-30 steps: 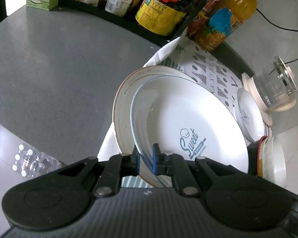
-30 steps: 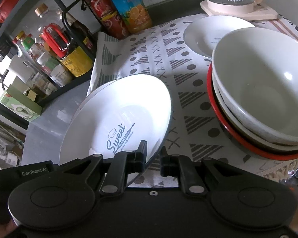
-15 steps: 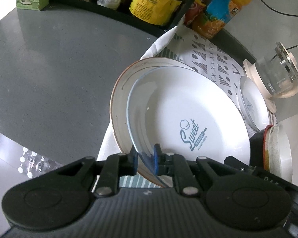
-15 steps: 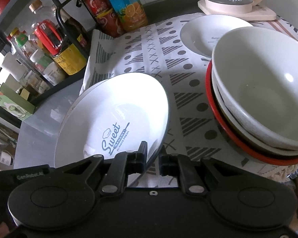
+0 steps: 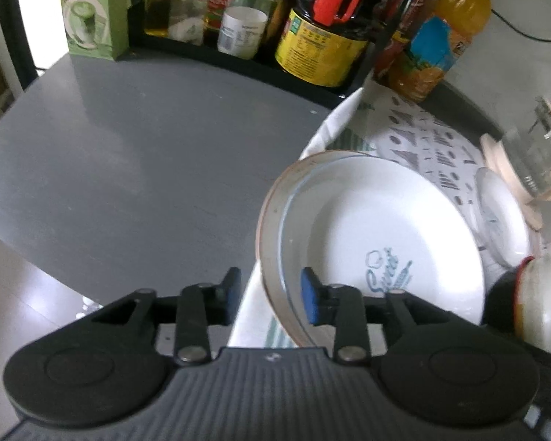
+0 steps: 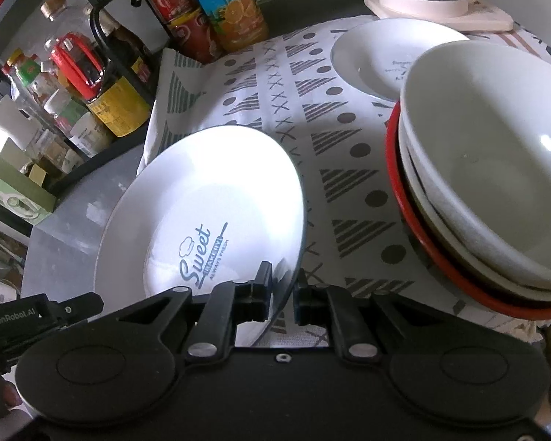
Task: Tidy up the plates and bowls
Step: 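Lower the 'Sweet' plate onto the brown-rimmed plate and open both grippers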
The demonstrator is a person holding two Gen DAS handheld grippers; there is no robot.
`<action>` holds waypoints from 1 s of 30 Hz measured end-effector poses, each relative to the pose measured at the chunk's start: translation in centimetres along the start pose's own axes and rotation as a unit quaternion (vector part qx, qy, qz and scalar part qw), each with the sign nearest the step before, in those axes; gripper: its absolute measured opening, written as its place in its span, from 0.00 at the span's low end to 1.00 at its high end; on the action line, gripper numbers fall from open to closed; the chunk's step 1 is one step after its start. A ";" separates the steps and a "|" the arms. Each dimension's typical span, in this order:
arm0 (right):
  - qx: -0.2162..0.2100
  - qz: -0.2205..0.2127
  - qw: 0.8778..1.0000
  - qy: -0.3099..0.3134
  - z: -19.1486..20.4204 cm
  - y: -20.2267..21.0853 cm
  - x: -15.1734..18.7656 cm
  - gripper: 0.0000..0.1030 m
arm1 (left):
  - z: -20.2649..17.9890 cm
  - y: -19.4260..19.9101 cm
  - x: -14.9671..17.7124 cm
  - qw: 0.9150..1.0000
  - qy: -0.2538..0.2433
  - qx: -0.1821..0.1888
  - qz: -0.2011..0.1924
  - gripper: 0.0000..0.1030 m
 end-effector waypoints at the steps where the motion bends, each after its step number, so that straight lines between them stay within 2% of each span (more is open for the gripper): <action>1: 0.001 0.001 1.000 0.000 0.0 -0.1 -0.1 0.12 | 0.0 -0.2 0.0 1.000 -0.003 0.001 0.001 0.38; 7: -0.002 0.016 1.000 0.002 0.1 -1.0 -0.4 0.14 | -0.2 -1.7 0.1 1.000 -0.008 -0.015 0.013 0.38; 19: -0.004 0.039 0.999 0.001 0.0 -2.0 -0.8 0.21 | -0.4 -2.3 -0.4 0.999 -0.011 -0.033 0.023 0.39; 22: -0.013 0.031 0.999 0.002 0.3 -1.1 -1.0 0.33 | -0.5 -2.0 -0.7 0.999 -0.010 -0.040 0.024 0.47; 24: -0.019 0.019 1.000 0.010 0.8 -0.3 -1.4 0.47 | -0.6 -1.7 -0.8 0.999 -0.008 -0.044 0.020 0.57; 27: -0.029 -0.003 0.999 0.020 1.3 1.0 -2.1 0.51 | -1.0 -1.1 -1.3 0.999 -0.011 -0.042 0.013 0.65; 30: -0.040 -0.022 0.999 0.019 1.4 2.2 -2.9 0.57 | -1.6 -0.5 -1.8 0.999 -0.012 -0.036 0.007 0.68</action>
Point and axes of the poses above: each gripper's, at about its wrist camera, not at the fingertips, and y roughly against the way its jaws point, z to its left, x to its underside, the point moved 2 cm from there along -y, roughly the way its jaws point, and after that the axes turned 11 degrees about -x, right-handed, at the moved point
